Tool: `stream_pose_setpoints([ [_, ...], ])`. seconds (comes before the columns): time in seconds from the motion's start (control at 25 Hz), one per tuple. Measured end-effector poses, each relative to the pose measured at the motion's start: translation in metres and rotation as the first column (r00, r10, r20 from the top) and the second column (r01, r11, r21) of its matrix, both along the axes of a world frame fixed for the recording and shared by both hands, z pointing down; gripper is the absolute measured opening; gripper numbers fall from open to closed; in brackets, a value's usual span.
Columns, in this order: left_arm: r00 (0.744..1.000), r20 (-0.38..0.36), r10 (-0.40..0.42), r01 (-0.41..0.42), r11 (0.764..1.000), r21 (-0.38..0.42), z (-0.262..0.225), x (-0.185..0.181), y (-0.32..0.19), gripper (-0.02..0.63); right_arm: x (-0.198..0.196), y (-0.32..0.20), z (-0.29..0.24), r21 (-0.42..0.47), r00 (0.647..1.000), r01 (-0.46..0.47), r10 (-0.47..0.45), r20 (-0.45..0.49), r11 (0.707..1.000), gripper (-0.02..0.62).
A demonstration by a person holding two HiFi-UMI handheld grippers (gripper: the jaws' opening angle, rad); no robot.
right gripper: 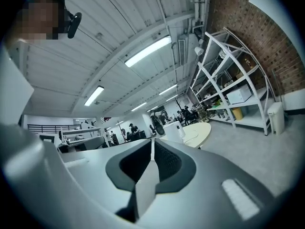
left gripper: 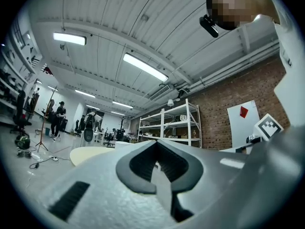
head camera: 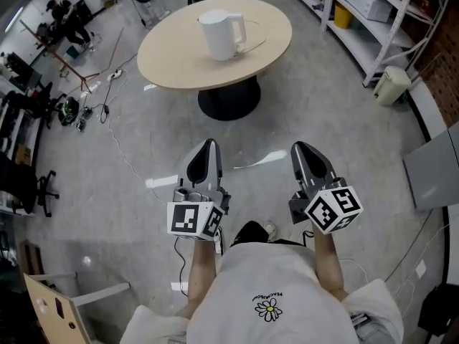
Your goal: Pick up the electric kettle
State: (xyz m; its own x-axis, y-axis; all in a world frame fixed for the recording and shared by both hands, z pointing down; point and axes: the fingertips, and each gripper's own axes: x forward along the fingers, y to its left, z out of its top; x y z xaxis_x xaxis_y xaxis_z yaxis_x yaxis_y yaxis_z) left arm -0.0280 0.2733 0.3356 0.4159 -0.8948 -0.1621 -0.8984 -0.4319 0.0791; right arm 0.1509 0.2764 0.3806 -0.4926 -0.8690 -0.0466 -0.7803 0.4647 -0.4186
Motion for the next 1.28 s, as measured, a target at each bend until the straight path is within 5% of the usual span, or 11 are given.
stream_pose_setpoints([
  [0.4,0.999,-0.001,-0.043,0.043,0.998,-0.054,0.019,0.004,-0.113,0.000,-0.018,-0.123,0.006,-0.014,0.995,0.081,-0.082,-0.061,0.997,0.037],
  [0.64,0.995,-0.082,-0.064,0.059,0.997,-0.055,0.018,-0.026,-0.240,0.000,-0.040,-0.255,0.007,-0.031,0.996,0.077,-0.078,-0.041,0.997,0.051],
  [0.84,0.997,-0.051,-0.057,0.056,0.998,-0.027,0.007,-0.048,-0.351,0.001,-0.061,-0.368,0.007,-0.063,0.992,0.053,-0.060,-0.108,0.997,0.083],
  [1.28,1.000,-0.005,-0.014,0.013,0.986,-0.165,0.058,-0.064,-0.507,0.328,-0.079,-0.551,0.044,-0.143,0.960,-0.064,0.022,-0.278,0.988,0.164],
])
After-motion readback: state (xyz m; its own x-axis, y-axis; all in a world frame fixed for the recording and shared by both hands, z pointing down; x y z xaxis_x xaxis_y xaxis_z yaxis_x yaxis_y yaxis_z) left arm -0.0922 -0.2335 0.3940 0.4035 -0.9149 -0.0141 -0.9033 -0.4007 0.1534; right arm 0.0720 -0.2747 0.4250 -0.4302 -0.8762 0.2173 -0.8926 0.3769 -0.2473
